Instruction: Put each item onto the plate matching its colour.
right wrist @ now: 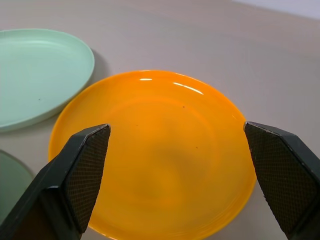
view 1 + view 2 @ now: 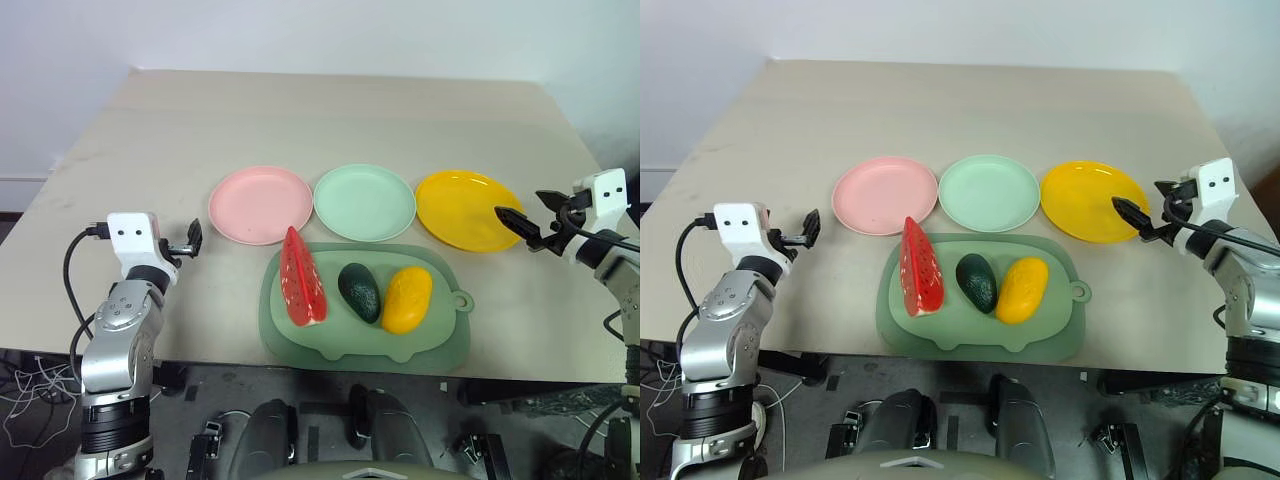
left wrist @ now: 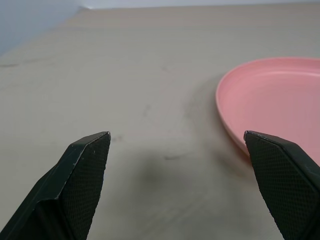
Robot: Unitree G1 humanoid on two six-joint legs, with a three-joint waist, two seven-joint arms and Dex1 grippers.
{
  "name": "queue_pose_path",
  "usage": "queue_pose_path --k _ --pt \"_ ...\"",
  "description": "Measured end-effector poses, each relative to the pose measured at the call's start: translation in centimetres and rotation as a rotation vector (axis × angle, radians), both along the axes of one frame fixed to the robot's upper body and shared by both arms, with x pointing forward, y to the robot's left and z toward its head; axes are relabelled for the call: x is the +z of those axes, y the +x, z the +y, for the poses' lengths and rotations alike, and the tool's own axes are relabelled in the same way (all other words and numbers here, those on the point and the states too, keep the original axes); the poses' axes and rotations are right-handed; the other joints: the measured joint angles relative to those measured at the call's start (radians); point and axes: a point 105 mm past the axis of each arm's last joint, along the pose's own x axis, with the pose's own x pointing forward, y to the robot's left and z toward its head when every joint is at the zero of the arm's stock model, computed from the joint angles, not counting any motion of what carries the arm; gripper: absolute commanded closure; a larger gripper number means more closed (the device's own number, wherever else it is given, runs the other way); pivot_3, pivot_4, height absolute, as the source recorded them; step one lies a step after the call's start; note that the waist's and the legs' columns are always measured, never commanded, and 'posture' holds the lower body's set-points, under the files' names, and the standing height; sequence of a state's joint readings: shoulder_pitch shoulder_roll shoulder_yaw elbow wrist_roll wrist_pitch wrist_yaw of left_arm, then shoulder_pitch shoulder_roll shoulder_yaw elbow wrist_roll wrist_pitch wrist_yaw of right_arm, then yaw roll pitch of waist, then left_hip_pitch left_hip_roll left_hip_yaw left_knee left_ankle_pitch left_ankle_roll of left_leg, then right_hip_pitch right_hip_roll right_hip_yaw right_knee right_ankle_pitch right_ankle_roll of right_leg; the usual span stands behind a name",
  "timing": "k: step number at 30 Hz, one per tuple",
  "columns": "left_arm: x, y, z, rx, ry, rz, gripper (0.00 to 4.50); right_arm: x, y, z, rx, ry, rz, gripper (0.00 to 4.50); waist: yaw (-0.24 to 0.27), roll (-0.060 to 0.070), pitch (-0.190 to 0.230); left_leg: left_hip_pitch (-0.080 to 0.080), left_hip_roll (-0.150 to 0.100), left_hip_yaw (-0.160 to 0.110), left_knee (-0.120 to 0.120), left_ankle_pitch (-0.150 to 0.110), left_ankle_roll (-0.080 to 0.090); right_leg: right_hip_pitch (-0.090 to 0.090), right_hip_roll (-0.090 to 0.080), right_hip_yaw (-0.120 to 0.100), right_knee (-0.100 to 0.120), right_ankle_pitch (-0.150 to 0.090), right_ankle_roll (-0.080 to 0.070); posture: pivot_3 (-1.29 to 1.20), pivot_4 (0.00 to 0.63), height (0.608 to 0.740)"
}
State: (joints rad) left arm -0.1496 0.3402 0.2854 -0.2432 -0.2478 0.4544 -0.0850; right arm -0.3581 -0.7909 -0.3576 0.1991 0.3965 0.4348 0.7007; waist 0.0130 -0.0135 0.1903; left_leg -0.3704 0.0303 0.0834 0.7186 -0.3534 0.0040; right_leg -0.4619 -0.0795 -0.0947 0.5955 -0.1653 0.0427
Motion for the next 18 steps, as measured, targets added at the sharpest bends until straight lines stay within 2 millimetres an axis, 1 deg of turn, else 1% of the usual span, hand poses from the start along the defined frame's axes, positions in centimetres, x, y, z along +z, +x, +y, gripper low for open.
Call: queue_pose_path --k 4,7,10,13,15,18 --pt "0.0 0.0 -0.2 0.002 0.007 0.0 0.01 0.1 0.6 -0.1 -0.009 0.002 -0.003 0.0 0.0 0.0 0.0 0.0 0.0 0.0 0.0 0.0 0.0 0.0 0.0 0.0 0.0 0.0 0.0 0.0 0.15 0.74" --pt "0.0 0.0 -0.8 -0.008 0.003 -0.007 0.01 0.6 1.4 0.6 0.005 -0.005 -0.024 0.0 -0.001 0.0 0.0 0.0 0.0 0.0 0.0 0.0 0.0 0.0 0.0 0.0 0.0 0.0 0.0 0.0 0.15 0.74" --pt "0.2 -0.1 -1.4 -0.027 0.0 -0.018 0.01 0.9 1.6 0.9 0.017 -0.007 -0.035 0.0 0.0 0.0 0.0 0.0 0.0 0.0 0.0 0.0 0.0 0.0 0.0 0.0 0.0 0.0 0.0 0.0 0.15 0.74" --pt "-0.1 -0.4 -1.3 -0.031 0.002 -0.007 0.01 0.9 1.6 1.0 0.019 -0.007 -0.034 0.0 0.001 0.0 0.0 0.0 0.0 0.0 0.0 0.0 0.0 0.0 0.0 0.0 0.0 0.0 0.0 0.0 0.15 0.74" --pt "0.0 -0.4 -1.3 -0.049 0.015 -0.005 0.01 1.1 1.4 1.0 0.023 -0.011 -0.029 0.0 0.001 0.0 0.0 0.0 0.0 0.0 0.0 0.0 0.0 0.0 0.0 0.0 0.0 0.0 0.0 0.0 0.15 0.74" --pt "0.7 -0.2 -1.2 -0.077 0.042 -0.016 0.01 1.7 0.3 1.0 0.03 -0.027 -0.03 0.0 0.002 0.0 0.0 0.0 0.001 -0.001 0.0 0.0 0.0 0.0 0.0 0.0 0.0 0.0 0.0 0.0 0.15 0.74"
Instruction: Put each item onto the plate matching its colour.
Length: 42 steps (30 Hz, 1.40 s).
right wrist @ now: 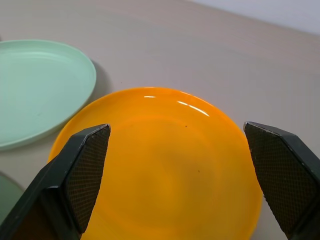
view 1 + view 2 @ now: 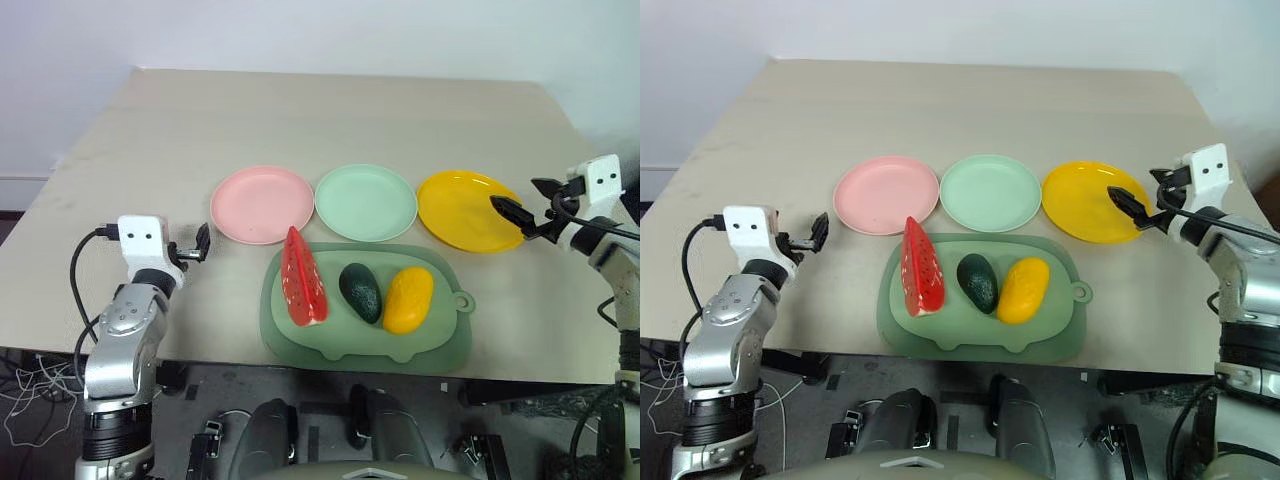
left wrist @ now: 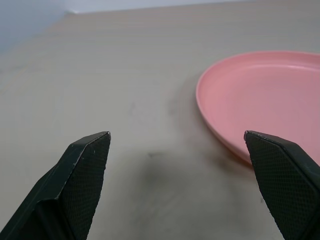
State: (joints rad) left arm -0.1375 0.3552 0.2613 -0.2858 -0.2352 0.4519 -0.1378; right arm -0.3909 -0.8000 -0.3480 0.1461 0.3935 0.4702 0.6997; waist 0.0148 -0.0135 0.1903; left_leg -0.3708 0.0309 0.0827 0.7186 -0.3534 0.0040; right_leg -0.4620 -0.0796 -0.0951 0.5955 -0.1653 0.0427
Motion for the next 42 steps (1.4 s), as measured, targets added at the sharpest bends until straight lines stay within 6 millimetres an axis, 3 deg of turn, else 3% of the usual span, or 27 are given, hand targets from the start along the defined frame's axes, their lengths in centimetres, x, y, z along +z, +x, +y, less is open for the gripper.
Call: queue_pose_path --k 5,13,19,27,32,42 --pt "0.4 0.6 -0.1 -0.027 0.005 -0.006 0.01 -1.0 -2.0 0.1 -0.042 0.006 0.033 0.0 -0.001 0.0 0.0 0.0 0.0 0.0 0.0 0.0 0.0 0.0 0.0 0.0 0.0 0.0 0.0 0.0 0.15 0.74" --pt "1.0 2.4 0.2 -0.092 0.019 -0.006 0.01 -1.6 -4.8 3.2 -0.036 0.056 0.075 0.0 -0.001 0.0 0.0 0.0 0.0 0.0 0.0 0.0 0.0 0.0 0.0 0.0 0.0 0.0 0.0 0.0 0.15 0.74" --pt "0.9 2.6 -0.1 -0.123 0.029 -0.002 0.01 -1.5 -6.1 4.2 -0.028 0.087 0.125 0.0 -0.001 0.0 0.0 0.0 0.0 0.0 0.0 0.0 0.0 0.0 0.0 0.0 0.0 0.0 0.0 0.0 0.15 0.74" --pt "0.1 2.5 -0.9 -0.147 0.04 0.021 0.01 -0.8 -7.8 9.2 0.196 0.279 0.327 0.0 -0.002 0.0 0.0 0.0 0.001 -0.001 0.0 0.0 0.0 0.0 0.0 0.0 0.0 0.0 0.0 0.0 0.15 0.74" --pt "-0.3 2.2 -0.8 -0.141 0.038 0.036 0.01 -2.5 -9.2 11.0 0.256 0.236 0.558 0.0 -0.001 0.0 0.0 -0.001 0.001 -0.001 0.0 0.0 0.0 0.0 -0.001 0.0 0.0 0.0 0.0 0.0 0.15 0.74" --pt "-0.5 2.1 -1.4 -0.138 0.021 0.034 0.01 -4.5 -8.5 11.6 0.194 0.221 0.686 0.0 -0.001 0.0 0.0 -0.001 0.0 -0.001 0.0 0.0 0.001 0.0 -0.001 0.0 0.0 0.0 0.0 0.0 0.15 0.74"
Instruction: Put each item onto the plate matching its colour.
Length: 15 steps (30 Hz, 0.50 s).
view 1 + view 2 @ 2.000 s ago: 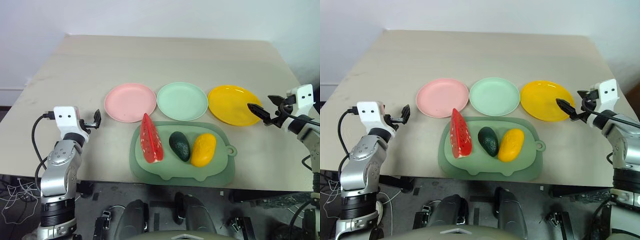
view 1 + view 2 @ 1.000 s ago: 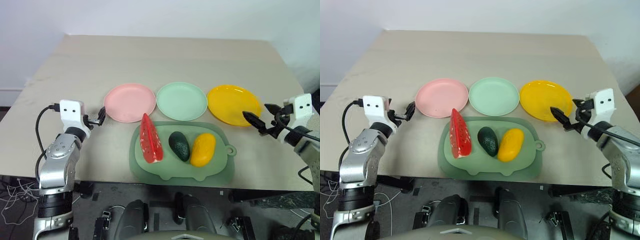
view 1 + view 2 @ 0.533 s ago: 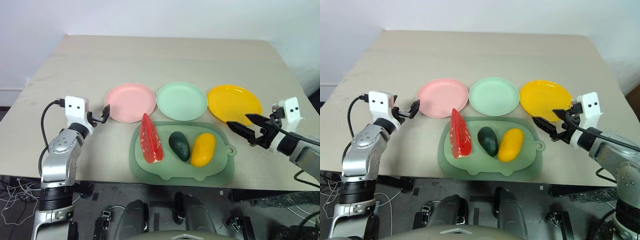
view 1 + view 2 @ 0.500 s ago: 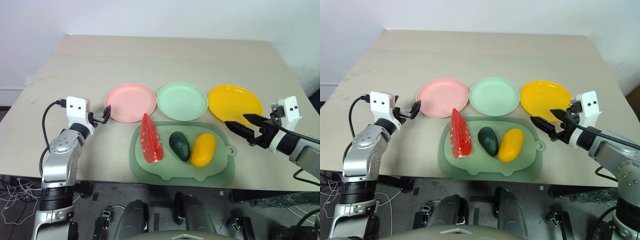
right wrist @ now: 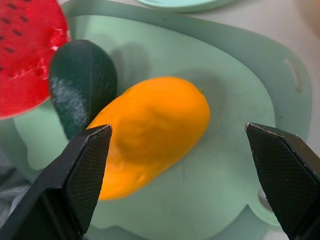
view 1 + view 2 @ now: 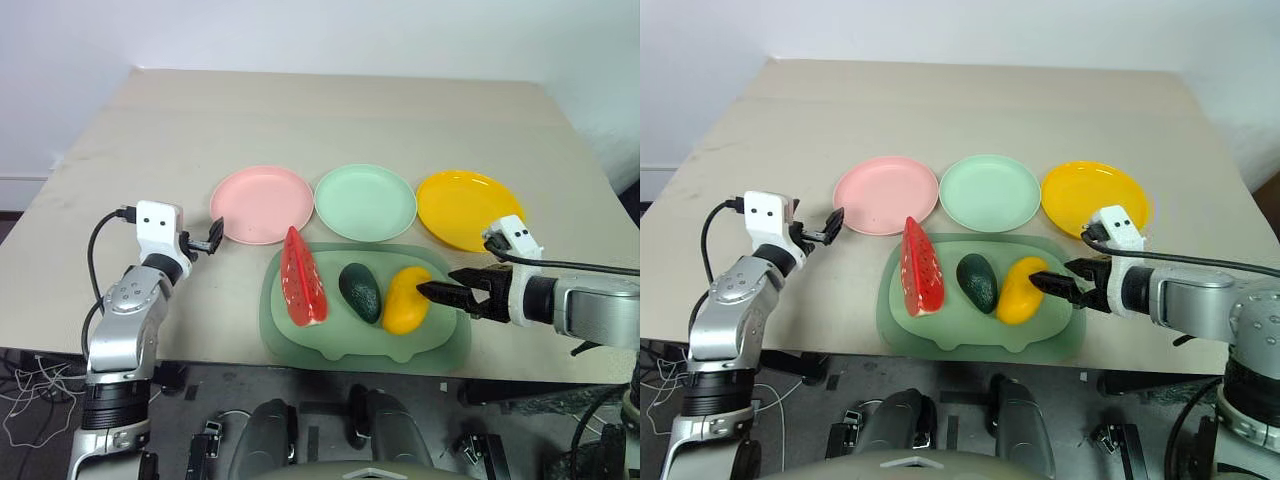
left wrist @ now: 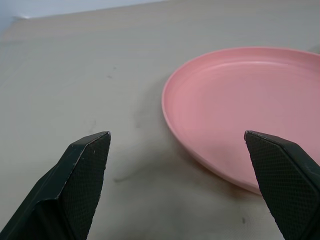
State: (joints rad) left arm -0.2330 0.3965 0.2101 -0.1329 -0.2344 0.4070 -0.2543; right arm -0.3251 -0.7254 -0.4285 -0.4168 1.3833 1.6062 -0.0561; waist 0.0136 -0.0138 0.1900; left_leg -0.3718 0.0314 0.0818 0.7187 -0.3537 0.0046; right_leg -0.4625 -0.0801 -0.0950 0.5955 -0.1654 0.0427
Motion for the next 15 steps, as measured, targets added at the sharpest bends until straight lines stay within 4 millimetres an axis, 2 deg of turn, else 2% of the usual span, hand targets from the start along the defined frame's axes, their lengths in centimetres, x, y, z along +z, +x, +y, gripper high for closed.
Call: queue_pose_path --k 15 --pt "-0.2 0.0 -0.2 -0.001 -0.008 0.004 0.01 -0.7 0.3 2.6 -0.086 0.092 0.141 0.0 0.0 -0.002 -0.001 0.0 0.0 0.0 0.0 0.0 0.0 0.0 0.0 0.0 -0.001 0.0 0.0 0.0 0.15 0.74"
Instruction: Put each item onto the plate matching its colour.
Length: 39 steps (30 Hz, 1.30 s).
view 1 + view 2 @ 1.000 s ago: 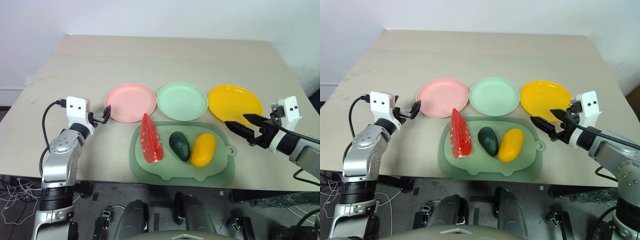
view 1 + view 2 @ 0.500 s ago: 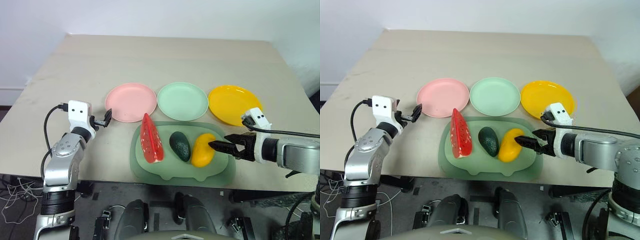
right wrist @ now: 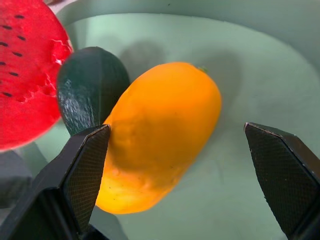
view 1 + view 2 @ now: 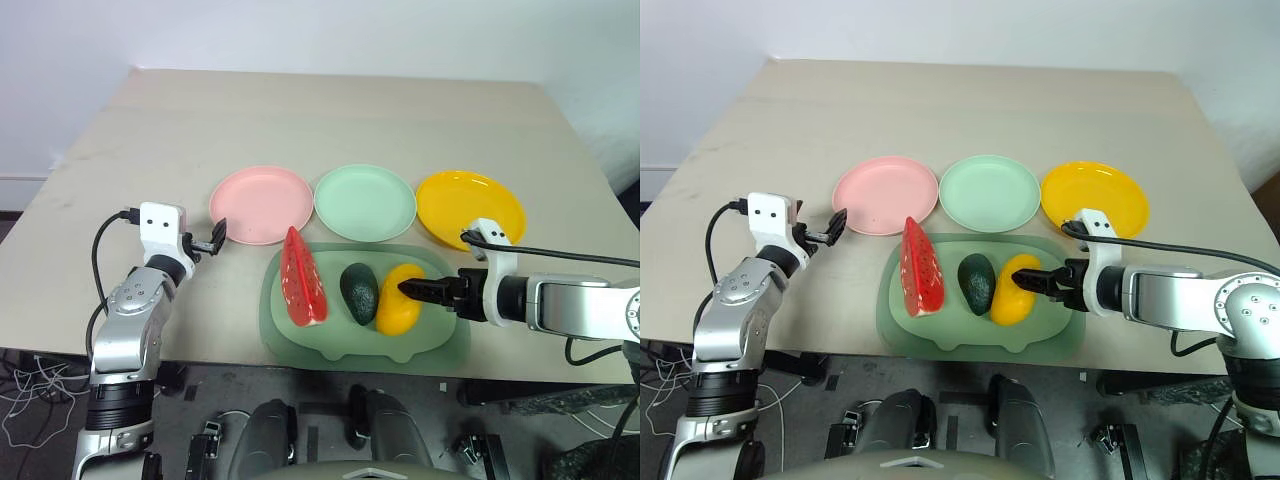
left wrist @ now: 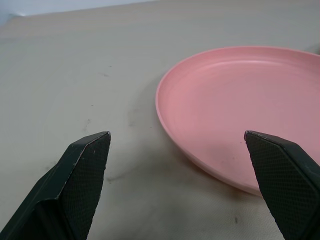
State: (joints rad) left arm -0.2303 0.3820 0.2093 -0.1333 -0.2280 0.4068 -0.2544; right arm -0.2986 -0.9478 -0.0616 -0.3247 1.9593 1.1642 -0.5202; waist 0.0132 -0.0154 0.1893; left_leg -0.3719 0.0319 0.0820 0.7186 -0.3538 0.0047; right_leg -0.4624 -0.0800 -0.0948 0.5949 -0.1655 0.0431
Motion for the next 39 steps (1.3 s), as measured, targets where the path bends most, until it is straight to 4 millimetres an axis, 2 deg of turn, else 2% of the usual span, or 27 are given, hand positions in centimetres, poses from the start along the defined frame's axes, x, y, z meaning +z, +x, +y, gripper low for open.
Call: queue_pose_path --k 17,36,39 --pt "-0.4 -0.3 0.2 0.018 0.0 0.007 0.01 -0.4 1.1 1.3 -0.02 -0.005 0.018 0.0 0.002 -0.001 -0.001 0.0 0.0 0.0 0.0 0.0 0.0 0.0 -0.001 0.0 -0.001 0.0 0.0 0.0 0.15 0.74" --pt "-0.3 -0.2 -0.2 0.008 -0.004 -0.009 0.01 -0.9 1.1 2.3 -0.001 0.008 0.036 0.0 0.002 -0.001 -0.001 -0.001 0.0 0.0 0.0 0.0 0.001 0.0 -0.001 0.0 -0.001 0.0 0.0 0.0 0.15 0.74" --pt "-0.4 -0.2 -0.3 0.009 -0.001 -0.008 0.0 -0.9 1.3 2.4 -0.011 0.024 0.039 0.53 0.002 -0.001 -0.001 -0.001 0.0 0.0 0.0 0.0 0.001 0.0 -0.001 0.0 -0.001 0.0 0.0 0.0 0.15 0.74"
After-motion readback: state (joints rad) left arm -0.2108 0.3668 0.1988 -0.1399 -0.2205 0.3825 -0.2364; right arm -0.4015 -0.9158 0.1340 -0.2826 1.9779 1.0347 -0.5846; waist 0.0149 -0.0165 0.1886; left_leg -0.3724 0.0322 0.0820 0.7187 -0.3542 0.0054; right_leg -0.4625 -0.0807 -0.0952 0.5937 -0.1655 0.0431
